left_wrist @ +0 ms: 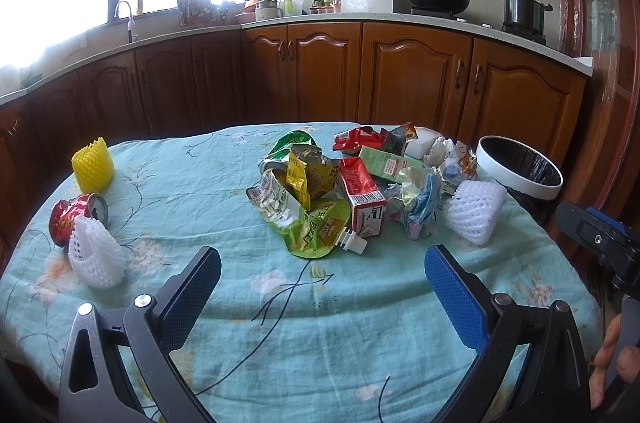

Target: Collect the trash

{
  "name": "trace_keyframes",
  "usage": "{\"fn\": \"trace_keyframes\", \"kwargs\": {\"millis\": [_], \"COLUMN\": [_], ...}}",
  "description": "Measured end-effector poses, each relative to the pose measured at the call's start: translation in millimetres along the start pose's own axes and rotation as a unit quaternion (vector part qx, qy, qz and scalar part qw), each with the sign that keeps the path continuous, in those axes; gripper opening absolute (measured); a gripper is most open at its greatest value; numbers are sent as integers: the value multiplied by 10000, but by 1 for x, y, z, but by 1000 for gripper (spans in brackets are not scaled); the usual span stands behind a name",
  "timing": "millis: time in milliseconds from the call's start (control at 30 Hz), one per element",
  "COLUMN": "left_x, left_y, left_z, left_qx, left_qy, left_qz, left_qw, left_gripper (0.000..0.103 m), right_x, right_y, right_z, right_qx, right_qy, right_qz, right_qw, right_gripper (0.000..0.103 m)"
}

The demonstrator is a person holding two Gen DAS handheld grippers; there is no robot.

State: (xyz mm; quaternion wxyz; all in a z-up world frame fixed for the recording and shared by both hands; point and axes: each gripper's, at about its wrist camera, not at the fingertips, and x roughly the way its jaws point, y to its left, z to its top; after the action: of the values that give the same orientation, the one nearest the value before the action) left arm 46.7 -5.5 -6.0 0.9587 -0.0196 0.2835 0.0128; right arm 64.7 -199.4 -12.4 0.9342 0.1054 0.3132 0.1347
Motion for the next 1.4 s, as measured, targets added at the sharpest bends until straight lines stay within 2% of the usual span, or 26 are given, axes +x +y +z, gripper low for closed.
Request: {"fn": "trace_keyframes", "kwargs": {"millis": [267, 467, 767, 933, 1000, 1033, 1067, 1133, 1167, 1200, 1400], "left_x": [29, 65, 120, 144, 152, 155, 155, 152, 150, 148, 113], "left_y": [-6, -8, -18, -18, -18, -18, -18, -20, -22, -21, -17], "left_z": [20, 42, 57, 60, 60, 60, 60, 62, 62, 62, 55], "left_qx": [65, 117, 252, 190, 165, 146, 163, 224, 238, 222, 147], "left_qy": [257, 513, 953, 1213, 1315, 1364, 1335, 1241, 1239, 1206, 915], "left_qz": [-22, -64, 12, -42, -141, -230, -241, -301, -342, -364, -538], "left_qw": [9996, 9986, 9951, 9924, 9911, 9903, 9906, 9916, 9914, 9918, 9942], "left_gripper": [101, 101, 85, 75, 58, 56, 52, 40, 34, 34, 33], "right_x": [35, 64, 108, 123, 126, 127, 126, 123, 121, 118, 94], "right_y": [-16, -30, -49, -50, -50, -50, -49, -48, -47, -46, -40], "right_z": [13, 25, 29, 24, 21, 20, 19, 17, 17, 16, 21], "right_qx": [249, 460, 749, 836, 898, 927, 938, 957, 960, 945, 751], "right_qy": [465, 616, 1138, 1442, 1544, 1578, 1599, 1614, 1606, 1584, 1354], "right_qz": [216, 263, 345, 489, 606, 660, 682, 765, 801, 822, 846], "right_qw": [9984, 9967, 9901, 9848, 9820, 9809, 9803, 9793, 9791, 9794, 9843], "right_gripper": [103, 102, 96, 78, 71, 61, 56, 36, 32, 28, 24]}}
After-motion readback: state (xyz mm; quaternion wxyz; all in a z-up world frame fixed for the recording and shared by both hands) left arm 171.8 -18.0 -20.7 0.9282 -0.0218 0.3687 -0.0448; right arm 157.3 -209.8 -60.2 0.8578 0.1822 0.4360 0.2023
